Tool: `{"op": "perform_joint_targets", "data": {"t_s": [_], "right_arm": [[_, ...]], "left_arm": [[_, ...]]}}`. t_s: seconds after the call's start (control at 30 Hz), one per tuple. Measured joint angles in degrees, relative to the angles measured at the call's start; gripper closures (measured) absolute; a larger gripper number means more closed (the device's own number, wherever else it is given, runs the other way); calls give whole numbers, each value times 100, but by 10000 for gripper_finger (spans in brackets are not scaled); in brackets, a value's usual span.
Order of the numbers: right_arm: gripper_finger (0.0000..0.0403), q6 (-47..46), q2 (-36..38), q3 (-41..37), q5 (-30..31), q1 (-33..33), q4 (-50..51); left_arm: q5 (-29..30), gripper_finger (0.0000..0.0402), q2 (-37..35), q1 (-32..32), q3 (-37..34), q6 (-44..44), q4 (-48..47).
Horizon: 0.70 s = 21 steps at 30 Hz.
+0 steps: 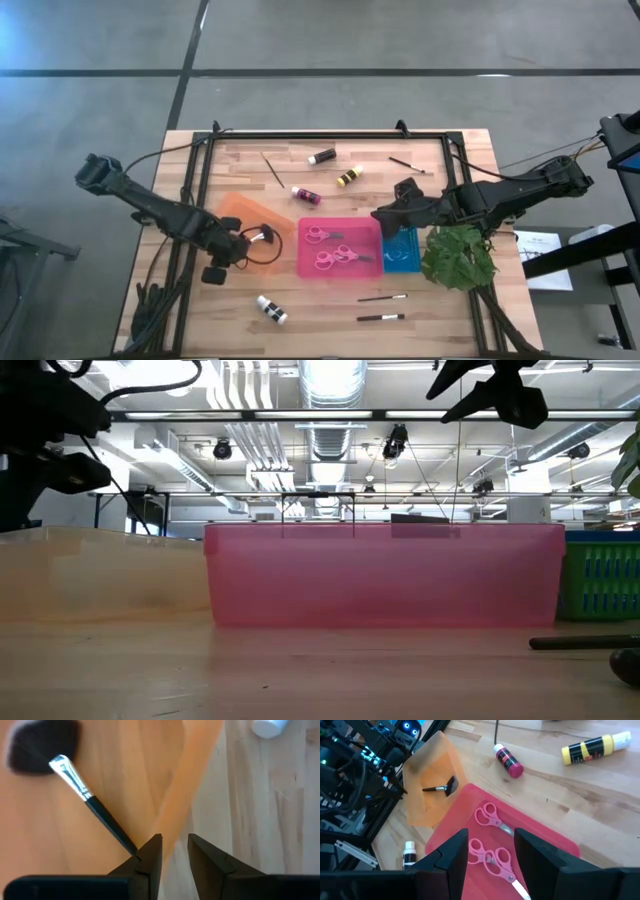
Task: Pick & Place Paint Supplies
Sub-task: Adjust the orange bin
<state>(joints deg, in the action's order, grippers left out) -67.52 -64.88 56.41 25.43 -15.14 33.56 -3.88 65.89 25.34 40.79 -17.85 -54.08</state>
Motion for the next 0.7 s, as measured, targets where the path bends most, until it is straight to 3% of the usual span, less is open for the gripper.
{"op": "perform_joint_targets", "data": {"t_s": [0.23, 0.7], "right_arm": [[246, -12, 0, 3, 26, 0, 2], [246, -54, -2, 3, 24, 0, 4]], "left_arm": [[-58, 304, 0, 23, -266, -121, 138], [-39, 307, -4, 49, -524, -1383, 39]]}}
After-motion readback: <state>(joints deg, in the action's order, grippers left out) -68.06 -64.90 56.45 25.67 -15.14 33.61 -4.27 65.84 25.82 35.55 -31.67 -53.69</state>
